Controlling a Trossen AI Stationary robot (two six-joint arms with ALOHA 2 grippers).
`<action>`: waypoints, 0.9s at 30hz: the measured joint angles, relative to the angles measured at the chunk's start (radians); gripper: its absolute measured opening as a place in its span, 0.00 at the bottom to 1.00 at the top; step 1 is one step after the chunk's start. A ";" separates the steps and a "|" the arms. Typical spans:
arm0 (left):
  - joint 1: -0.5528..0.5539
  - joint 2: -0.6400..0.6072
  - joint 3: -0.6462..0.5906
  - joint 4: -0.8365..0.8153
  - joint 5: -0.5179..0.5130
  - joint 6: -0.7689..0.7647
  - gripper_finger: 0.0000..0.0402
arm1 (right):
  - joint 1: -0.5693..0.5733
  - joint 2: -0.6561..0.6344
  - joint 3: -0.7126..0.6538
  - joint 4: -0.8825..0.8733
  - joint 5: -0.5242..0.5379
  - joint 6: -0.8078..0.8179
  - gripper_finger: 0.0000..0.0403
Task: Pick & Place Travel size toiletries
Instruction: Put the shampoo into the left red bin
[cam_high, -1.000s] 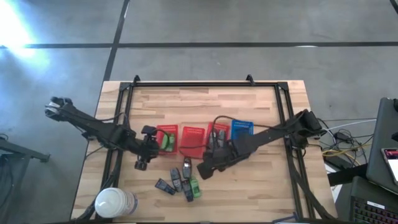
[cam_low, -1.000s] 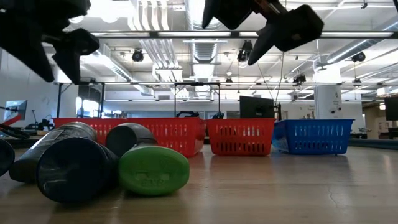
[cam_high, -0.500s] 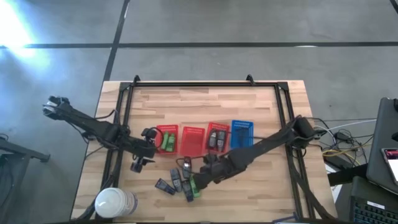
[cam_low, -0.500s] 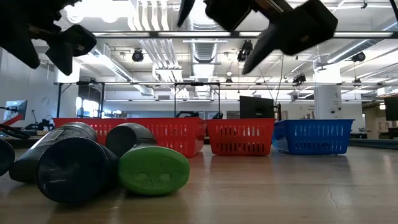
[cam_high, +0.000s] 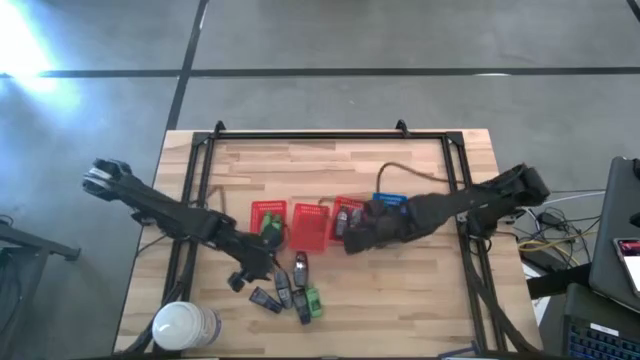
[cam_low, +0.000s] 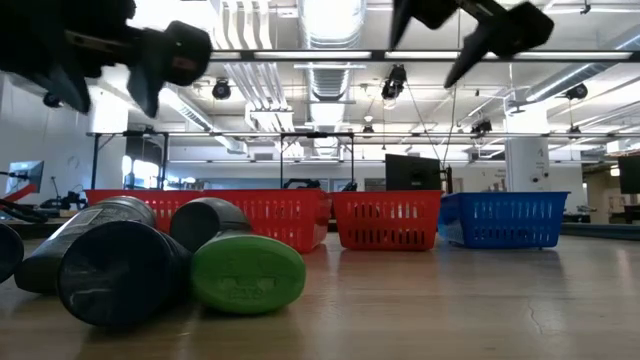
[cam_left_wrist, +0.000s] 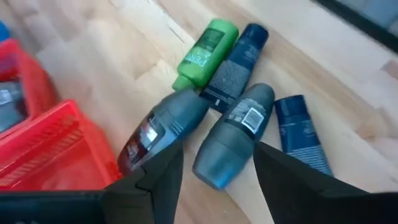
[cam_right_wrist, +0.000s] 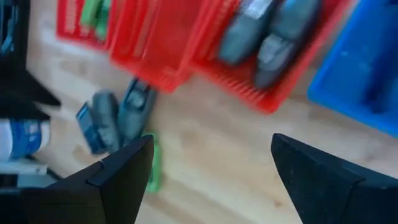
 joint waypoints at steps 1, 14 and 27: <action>0.000 0.041 0.024 -0.004 0.001 0.011 0.49 | -0.008 -0.028 -0.029 0.001 0.002 0.000 0.79; -0.002 0.509 0.442 0.010 0.034 0.121 0.47 | -0.016 -0.272 -0.270 0.056 0.008 -0.124 0.84; -0.007 0.767 0.748 -0.317 0.038 0.270 0.50 | -0.003 -0.302 -0.300 0.086 -0.002 -0.240 0.90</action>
